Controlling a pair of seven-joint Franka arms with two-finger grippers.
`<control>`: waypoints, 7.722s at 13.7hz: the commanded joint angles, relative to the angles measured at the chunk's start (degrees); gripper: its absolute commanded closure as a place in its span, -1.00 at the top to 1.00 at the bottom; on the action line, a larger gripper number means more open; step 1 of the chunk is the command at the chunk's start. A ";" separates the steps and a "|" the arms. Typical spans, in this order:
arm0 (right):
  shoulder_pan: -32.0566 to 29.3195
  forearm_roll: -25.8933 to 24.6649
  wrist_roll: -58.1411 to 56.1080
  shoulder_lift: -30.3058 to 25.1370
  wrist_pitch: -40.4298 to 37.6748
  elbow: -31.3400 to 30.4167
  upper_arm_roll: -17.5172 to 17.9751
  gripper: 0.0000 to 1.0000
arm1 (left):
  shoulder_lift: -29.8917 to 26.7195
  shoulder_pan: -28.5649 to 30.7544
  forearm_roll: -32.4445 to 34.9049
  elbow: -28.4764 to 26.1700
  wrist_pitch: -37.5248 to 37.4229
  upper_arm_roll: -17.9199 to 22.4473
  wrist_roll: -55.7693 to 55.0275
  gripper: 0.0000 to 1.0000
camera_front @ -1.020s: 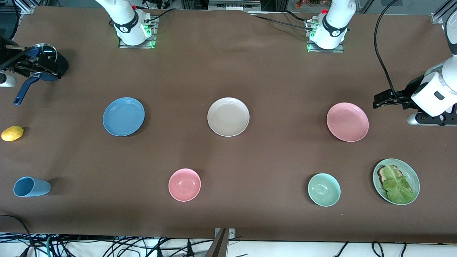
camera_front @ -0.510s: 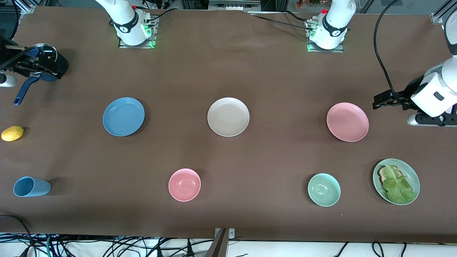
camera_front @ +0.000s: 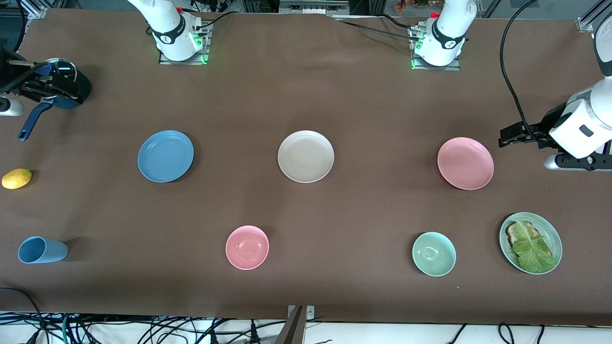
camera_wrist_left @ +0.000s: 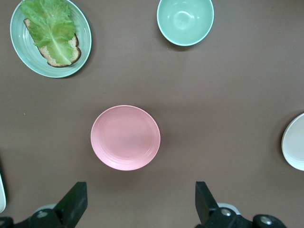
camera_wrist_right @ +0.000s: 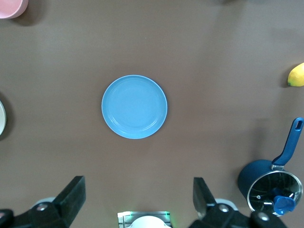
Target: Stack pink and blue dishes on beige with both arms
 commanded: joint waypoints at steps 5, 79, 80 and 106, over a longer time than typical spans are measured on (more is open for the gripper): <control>-0.68 0.93 -0.93 -0.36 -0.66 0.04 0.41 1.00 | -0.02 3.06 0.28 -0.69 0.56 0.34 6.05 1.00; -0.76 1.11 -1.98 -0.10 -0.66 -0.22 -1.61 1.00 | 7.89 19.68 -31.36 -47.28 55.05 3.86 55.28 0.99; -0.76 1.11 -1.98 -0.10 -0.66 -0.22 -1.61 1.00 | 8.41 19.68 -31.53 -47.10 55.05 3.86 55.28 0.99; -0.76 1.11 -1.98 -0.10 -0.66 -0.22 -1.52 1.00 | 13.43 18.01 -31.71 -41.92 57.16 3.68 55.10 -0.95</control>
